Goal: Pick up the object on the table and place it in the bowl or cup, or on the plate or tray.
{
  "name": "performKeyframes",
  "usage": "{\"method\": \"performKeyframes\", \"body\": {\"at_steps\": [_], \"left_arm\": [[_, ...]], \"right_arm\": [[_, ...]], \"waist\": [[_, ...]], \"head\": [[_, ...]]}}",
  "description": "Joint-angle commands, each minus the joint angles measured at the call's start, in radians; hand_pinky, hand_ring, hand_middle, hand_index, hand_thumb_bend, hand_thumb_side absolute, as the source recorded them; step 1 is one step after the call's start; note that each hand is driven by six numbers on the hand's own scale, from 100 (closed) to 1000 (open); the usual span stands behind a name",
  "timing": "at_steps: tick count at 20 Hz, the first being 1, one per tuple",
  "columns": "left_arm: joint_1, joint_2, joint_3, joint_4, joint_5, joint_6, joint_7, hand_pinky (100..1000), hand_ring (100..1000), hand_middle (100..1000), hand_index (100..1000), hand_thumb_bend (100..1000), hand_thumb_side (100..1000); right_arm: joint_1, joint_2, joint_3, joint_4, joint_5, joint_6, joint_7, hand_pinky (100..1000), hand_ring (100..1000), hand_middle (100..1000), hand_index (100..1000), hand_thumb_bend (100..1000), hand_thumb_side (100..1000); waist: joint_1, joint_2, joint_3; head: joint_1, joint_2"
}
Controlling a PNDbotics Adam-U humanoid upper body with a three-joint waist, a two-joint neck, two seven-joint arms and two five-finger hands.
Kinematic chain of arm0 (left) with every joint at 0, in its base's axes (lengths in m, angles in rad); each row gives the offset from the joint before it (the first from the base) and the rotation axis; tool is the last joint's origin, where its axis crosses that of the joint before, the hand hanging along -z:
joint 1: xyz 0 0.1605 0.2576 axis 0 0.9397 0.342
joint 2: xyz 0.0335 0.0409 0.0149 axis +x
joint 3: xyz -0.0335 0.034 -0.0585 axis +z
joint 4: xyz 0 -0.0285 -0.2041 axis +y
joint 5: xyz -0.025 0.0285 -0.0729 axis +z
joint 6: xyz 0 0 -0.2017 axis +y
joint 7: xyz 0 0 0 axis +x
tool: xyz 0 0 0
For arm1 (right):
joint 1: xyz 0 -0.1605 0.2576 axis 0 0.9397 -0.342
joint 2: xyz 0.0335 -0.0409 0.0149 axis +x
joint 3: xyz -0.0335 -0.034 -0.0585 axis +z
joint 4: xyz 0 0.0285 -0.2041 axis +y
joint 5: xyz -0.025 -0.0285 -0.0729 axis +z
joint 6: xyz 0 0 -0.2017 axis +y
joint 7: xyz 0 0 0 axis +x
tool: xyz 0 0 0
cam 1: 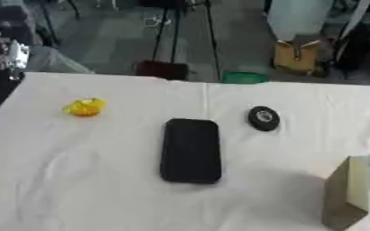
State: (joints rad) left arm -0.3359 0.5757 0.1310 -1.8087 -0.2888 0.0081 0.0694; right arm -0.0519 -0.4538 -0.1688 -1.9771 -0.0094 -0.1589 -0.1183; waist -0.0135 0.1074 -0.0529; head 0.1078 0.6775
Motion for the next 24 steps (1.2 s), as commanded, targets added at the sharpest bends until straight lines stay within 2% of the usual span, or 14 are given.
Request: {"method": "performKeyframes", "body": {"at_steps": [1, 3, 4, 5, 6, 7, 8, 12, 16, 20, 24], "left_arm": [[-0.056, 0.107, -0.006, 0.061, -0.05, 0.042, -0.038, 516, 691, 766, 869, 298, 682], [-0.088, 0.133, -0.012, 0.11, -0.08, 0.059, -0.064, 516, 691, 766, 869, 298, 682], [-0.101, 0.14, -0.016, 0.135, -0.097, 0.057, -0.072, 583, 731, 807, 918, 337, 699], [-0.114, 0.155, -0.031, 0.159, -0.113, 0.063, -0.084, 583, 731, 807, 918, 337, 699], [-0.131, 0.177, -0.051, 0.185, -0.129, 0.075, -0.098, 669, 757, 827, 935, 374, 711], [-0.15, 0.201, -0.075, 0.211, -0.145, 0.089, -0.113, 669, 757, 827, 935, 374, 711], [-0.169, 0.225, -0.101, 0.238, -0.161, 0.1, -0.129, 788, 790, 851, 951, 451, 727], [-0.251, 0.292, -0.201, 0.339, -0.224, 0.108, -0.19, 896, 828, 877, 970, 573, 734], [-0.346, 0.28, -0.293, 0.438, -0.285, 0.112, -0.252, 897, 825, 872, 964, 578, 743], [-0.441, 0.232, -0.288, 0.54, -0.347, 0.144, -0.314, 896, 808, 830, 944, 605, 721], [-0.501, 0.211, -0.253, 0.64, -0.409, 0.176, -0.376, 903, 806, 822, 939, 618, 719]], "right_arm": [[-0.004, -0.033, -0.009, -0.023, 0.006, 0.002, 0.001, 585, 566, 770, 851, 618, 503], [-0.004, -0.033, -0.008, -0.023, 0.005, 0.003, 0.002, 585, 566, 770, 851, 618, 503], [-0.004, -0.033, -0.007, -0.023, 0.005, 0.003, 0.002, 585, 566, 770, 852, 618, 503], [-0.004, -0.034, -0.006, -0.023, 0.005, 0.003, 0.003, 585, 566, 770, 852, 618, 503], [-0.005, -0.036, -0.004, -0.023, 0.005, 0.003, 0.005, 584, 565, 770, 852, 618, 503], [-0.005, -0.036, -0.002, -0.023, 0.005, 0.003, 0.007, 584, 565, 770, 852, 618, 503], [-0.006, -0.037, 0.0, -0.023, 0.004, 0.003, 0.01, 584, 564, 770, 852, 618, 502], [-0.011, -0.037, 0.01, -0.023, 0.0, 0.002, 0.022, 584, 563, 770, 852, 618, 502], [-0.008, -0.035, 0.011, -0.023, 0.0, 0.003, 0.027, 582, 562, 770, 852, 600, 486], [-0.012, -0.031, 0.015, -0.023, 0.005, 0.0, 0.032, 581, 560, 770, 852, 618, 500], [-0.027, -0.029, 0.018, -0.023, 0.013, -0.006, 0.037, 580, 559, 770, 853, 618, 499]], "waist": [[0.003, -0.013, -0.003], [0.002, -0.013, -0.004], [0.003, -0.013, -0.006], [0.004, -0.014, -0.008], [0.005, -0.014, -0.011], [0.006, -0.013, -0.014], [0.007, -0.013, -0.018], [0.007, -0.012, -0.032], [0.005, -0.011, -0.032], [0.007, 0.01, -0.05], [0.017, 0.041, -0.075]], "head": [[0.004, -0.004], [0.006, -0.004], [0.007, -0.004], [0.008, -0.004], [0.011, -0.004], [0.014, -0.003], [0.018, -0.003], [0.029, -0.005], [0.026, -0.005], [0.033, -0.021], [0.044, -0.054]]}}
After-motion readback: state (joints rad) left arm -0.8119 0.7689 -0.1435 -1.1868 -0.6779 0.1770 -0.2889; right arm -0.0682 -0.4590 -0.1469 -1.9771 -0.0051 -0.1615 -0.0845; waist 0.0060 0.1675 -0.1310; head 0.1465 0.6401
